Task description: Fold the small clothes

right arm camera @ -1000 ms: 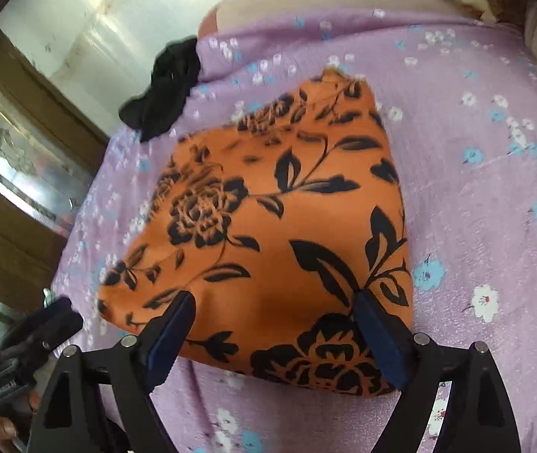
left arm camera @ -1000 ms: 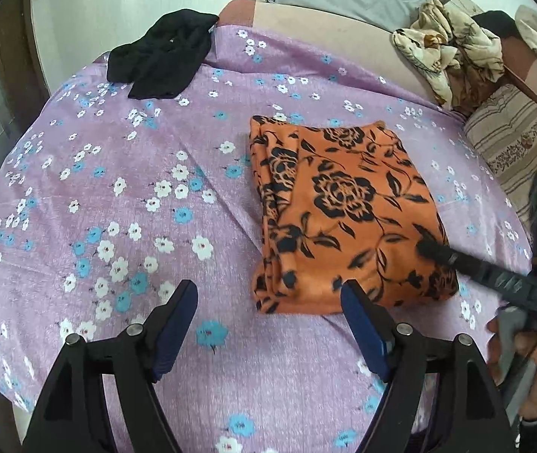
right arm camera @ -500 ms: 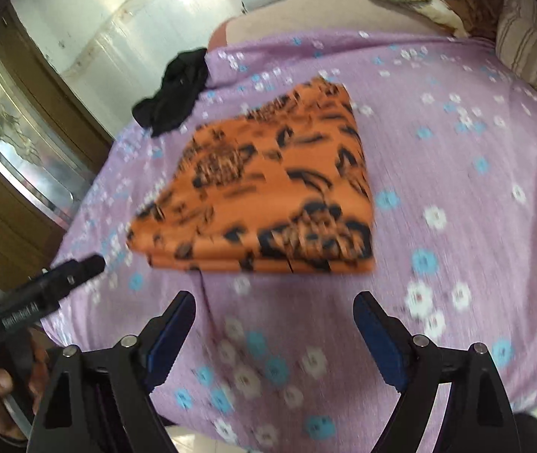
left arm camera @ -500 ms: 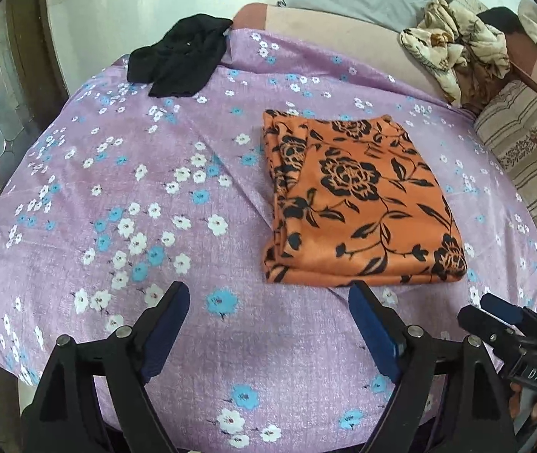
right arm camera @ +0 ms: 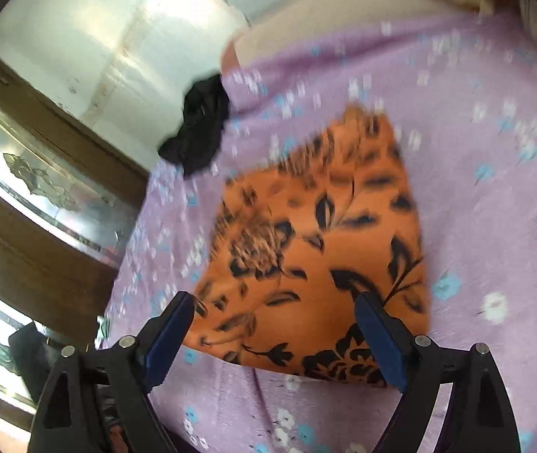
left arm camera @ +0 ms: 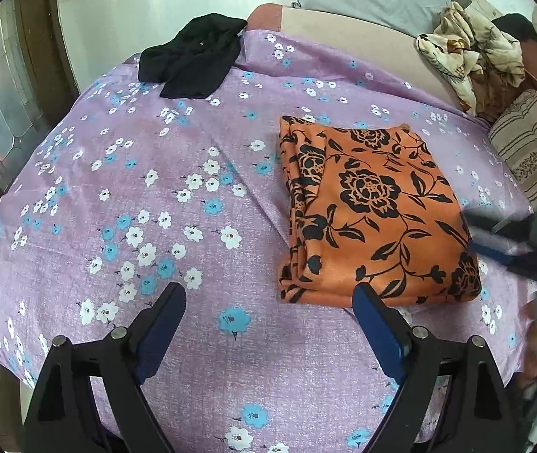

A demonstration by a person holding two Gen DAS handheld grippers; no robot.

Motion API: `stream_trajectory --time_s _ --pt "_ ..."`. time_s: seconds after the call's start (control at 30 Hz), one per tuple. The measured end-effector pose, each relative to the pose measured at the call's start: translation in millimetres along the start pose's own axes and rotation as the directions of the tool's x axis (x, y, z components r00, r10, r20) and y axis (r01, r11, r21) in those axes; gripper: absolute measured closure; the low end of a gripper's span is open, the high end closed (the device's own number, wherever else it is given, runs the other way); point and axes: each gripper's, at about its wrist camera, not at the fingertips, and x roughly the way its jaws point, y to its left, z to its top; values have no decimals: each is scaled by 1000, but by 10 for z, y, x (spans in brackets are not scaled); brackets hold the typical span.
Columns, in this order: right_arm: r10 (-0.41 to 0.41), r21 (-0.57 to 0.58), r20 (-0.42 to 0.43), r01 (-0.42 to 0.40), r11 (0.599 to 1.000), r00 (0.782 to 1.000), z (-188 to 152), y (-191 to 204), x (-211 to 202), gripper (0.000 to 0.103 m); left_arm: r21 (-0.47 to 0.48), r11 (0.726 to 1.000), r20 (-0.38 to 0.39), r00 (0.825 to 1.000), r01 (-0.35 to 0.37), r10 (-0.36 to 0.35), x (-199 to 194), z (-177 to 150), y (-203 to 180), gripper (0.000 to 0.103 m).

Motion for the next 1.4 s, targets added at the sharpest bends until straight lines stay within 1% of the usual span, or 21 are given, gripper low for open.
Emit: stream_trajectory --time_s 0.03,0.1,0.2,0.3,0.37,0.4,0.43,0.47,0.5,0.57,0.67,0.8,0.87,1.03,1.13,1.2,1.27,1.3,1.33,1.37,1.4 --pt "-13 4 -26 13 1000 1000 -22 -39 82 13 2 1000 -1 1000 1 -1 2 7 1 13" --pt "-16 -29 14 16 999 1000 -3 49 -2 13 5 1000 -1 1000 1 -1 2 16 11 13" --pt "16 -65 71 -12 998 997 186 236 -169 13 -6 1000 3 1000 -9 9 32 40 34 13" --pt "17 -71 82 -11 997 997 428 281 -86 12 -14 1000 -11 1000 -2 2 80 50 42 13" --pt "-5 -42 65 7 999 998 556 175 102 11 -12 1000 -13 1000 -8 8 88 50 44 13" --pt "-35 -10 29 35 999 999 618 56 265 11 -14 1000 -15 1000 -10 10 90 52 47 13" --pt "-38 26 0 38 999 999 636 -35 365 11 -16 1000 -18 1000 -10 10 92 55 53 13" --pt "-28 52 21 27 998 999 629 -69 363 11 -17 1000 -20 1000 -9 9 90 57 58 13" --pt "-21 43 44 19 999 999 617 -28 308 11 -15 1000 -18 1000 -8 8 81 59 62 13" --pt "3 -9 81 -2 1000 997 540 120 135 11 -13 1000 -3 1000 -18 18 63 60 65 13" --pt "-22 -104 131 36 994 991 302 326 -164 11 -15 1000 -1 1000 -14 14 67 68 41 13" --pt "-114 -183 172 145 972 979 -96 467 -435 11 -24 1000 12 1000 -8 8 27 24 -23 13" --pt "-151 -195 195 189 962 969 -319 478 -536 10 -10 1000 10 1000 -15 15 15 -4 -70 13" --pt "-241 -222 215 288 932 946 -777 478 -591 10 5 1000 13 1000 -24 24 -40 -67 -115 13" --pt "-275 -213 233 325 922 933 -959 484 -636 10 11 999 29 998 -51 51 -84 -90 -116 13" --pt "-308 -208 244 360 909 920 -1004 521 -643 10 16 997 48 996 -70 69 -129 -96 -116 13" --pt "-351 -218 269 412 885 897 -1033 580 -656 10 22 996 68 994 -89 87 -178 -87 -119 13" --pt "-393 -231 286 461 857 874 -1034 630 -654 10 22 995 79 992 -96 94 -214 -79 -120 13" --pt "-419 -235 294 490 840 859 -1022 657 -650 10 20 995 90 991 -96 94 -246 -73 -117 13" --pt "-451 -243 309 528 814 837 -1013 704 -650 10 17 996 104 990 -93 90 -289 -65 -115 13" --pt "-461 -251 318 542 802 829 -1006 736 -654 10 14 996 116 990 -87 85 -332 -56 -115 13"
